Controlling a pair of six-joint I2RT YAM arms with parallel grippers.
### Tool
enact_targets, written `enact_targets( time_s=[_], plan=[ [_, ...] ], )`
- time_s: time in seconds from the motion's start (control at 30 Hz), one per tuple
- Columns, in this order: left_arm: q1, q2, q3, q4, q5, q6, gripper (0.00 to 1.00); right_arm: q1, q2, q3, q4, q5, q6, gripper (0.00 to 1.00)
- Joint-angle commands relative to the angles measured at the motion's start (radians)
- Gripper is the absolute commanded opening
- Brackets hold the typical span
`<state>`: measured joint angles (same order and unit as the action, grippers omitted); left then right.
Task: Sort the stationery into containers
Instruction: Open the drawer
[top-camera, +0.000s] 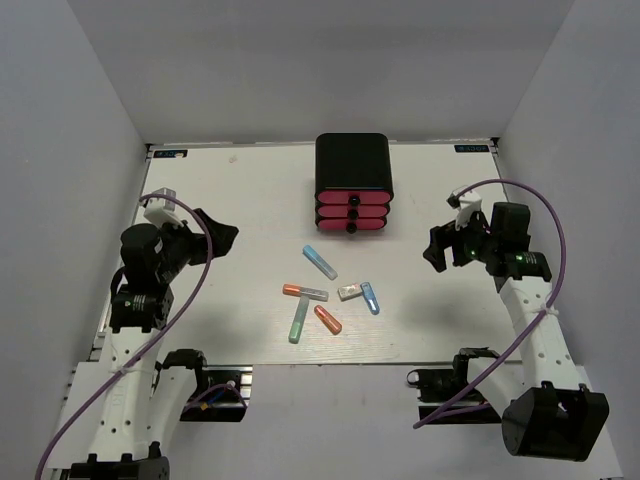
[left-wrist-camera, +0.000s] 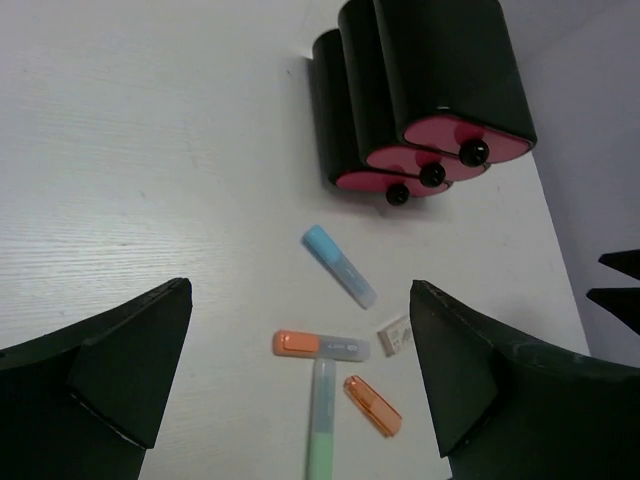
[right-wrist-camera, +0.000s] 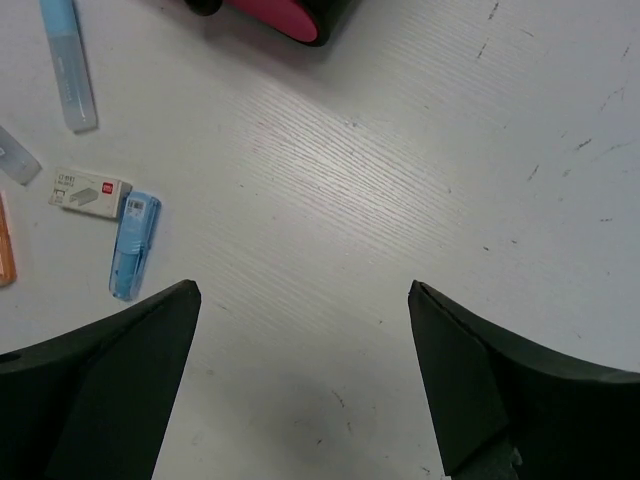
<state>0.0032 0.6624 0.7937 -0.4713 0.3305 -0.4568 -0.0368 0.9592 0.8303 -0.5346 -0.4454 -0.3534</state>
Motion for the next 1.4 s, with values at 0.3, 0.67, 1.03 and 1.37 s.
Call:
enact_targets(
  time_s=[0.3, 0.67, 1.03, 1.37],
  plan=[
    [-0.019, 0.129, -0.060, 0.192, 0.278, -0.088, 0.93, 0.003, -0.048, -0.011, 0.028, -0.216, -0.095, 0.85],
    [-0.164, 0.371, -0.031, 0.387, 0.337, -0.175, 0.45, 0.003, -0.039, -0.100, 0.229, -0.256, 0.129, 0.59],
    [-0.486, 0.654, 0.133, 0.471, 0.053, -0.278, 0.69, 0.006, -0.016, -0.135, 0.298, -0.191, 0.260, 0.68],
    [-0.675, 0.893, 0.310, 0.496, -0.315, -0.362, 0.46, 0.003, -0.023, -0.163, 0.331, -0.144, 0.298, 0.68]
  ],
)
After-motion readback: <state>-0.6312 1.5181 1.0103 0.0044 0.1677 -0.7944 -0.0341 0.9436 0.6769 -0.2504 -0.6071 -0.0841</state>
